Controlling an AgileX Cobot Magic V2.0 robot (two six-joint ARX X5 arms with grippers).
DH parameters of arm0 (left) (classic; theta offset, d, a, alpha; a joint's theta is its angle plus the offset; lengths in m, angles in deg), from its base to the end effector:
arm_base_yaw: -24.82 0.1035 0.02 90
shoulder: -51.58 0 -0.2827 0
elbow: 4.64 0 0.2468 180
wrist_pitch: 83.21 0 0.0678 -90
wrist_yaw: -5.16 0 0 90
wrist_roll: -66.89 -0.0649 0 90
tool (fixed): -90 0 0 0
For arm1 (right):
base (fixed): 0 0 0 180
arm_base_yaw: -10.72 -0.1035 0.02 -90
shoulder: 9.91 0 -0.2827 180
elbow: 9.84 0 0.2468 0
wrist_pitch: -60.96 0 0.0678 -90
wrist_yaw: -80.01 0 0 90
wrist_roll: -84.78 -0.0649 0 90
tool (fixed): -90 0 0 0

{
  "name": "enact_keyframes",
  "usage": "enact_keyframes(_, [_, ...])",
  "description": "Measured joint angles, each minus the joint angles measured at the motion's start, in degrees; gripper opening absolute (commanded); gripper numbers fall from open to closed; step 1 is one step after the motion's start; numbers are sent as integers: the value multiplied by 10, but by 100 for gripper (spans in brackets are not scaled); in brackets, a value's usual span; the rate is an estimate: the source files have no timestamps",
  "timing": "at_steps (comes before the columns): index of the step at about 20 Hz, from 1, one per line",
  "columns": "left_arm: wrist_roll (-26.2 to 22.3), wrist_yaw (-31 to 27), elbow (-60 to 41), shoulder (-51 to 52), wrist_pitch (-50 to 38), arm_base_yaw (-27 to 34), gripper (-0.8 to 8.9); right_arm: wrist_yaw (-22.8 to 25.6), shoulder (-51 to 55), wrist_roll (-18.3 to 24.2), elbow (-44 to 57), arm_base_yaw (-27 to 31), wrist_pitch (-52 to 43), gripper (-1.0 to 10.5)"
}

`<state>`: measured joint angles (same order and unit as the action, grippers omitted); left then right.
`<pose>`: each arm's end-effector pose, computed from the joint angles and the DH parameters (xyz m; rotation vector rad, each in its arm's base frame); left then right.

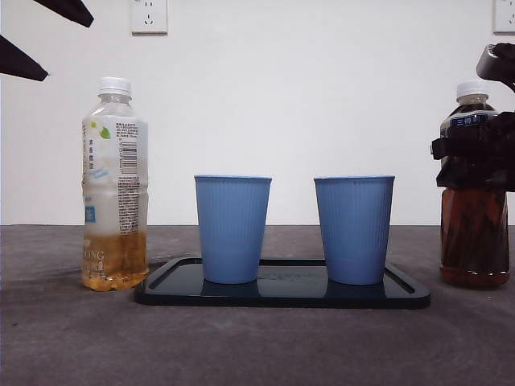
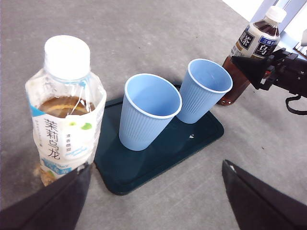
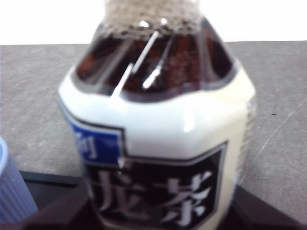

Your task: Pour the drink into the cup

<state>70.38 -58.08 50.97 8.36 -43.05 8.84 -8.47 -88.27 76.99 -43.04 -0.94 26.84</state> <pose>0.1518 -0.0739 0.2915 -0.1035 0.5160 -0.7159 0.2620 0.0523 0.1800 0.1130 0.2033 0.1631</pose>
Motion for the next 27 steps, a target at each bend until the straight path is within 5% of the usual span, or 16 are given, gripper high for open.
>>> enact_keyframes(5, [0, 0, 0, 0, 0, 0, 436, -4, 12, -2, -7, 0, -18, 393])
enact_keyframes(9, [0, -6, 0, 0, 1, 0, 436, -15, 61, -9, -9, 0, 76, 393])
enact_keyframes(17, [0, -46, 0, -8, 17, 0, 436, -24, 288, -35, -28, 0, 393, 394])
enact_keyframes(23, [0, -89, 0, -49, 5, 0, 436, -101, 440, -83, -127, 0, 711, 393])
enact_keyframes(27, [0, -102, 0, -97, -38, 0, 436, -110, 499, -88, -187, 0, 858, 393])
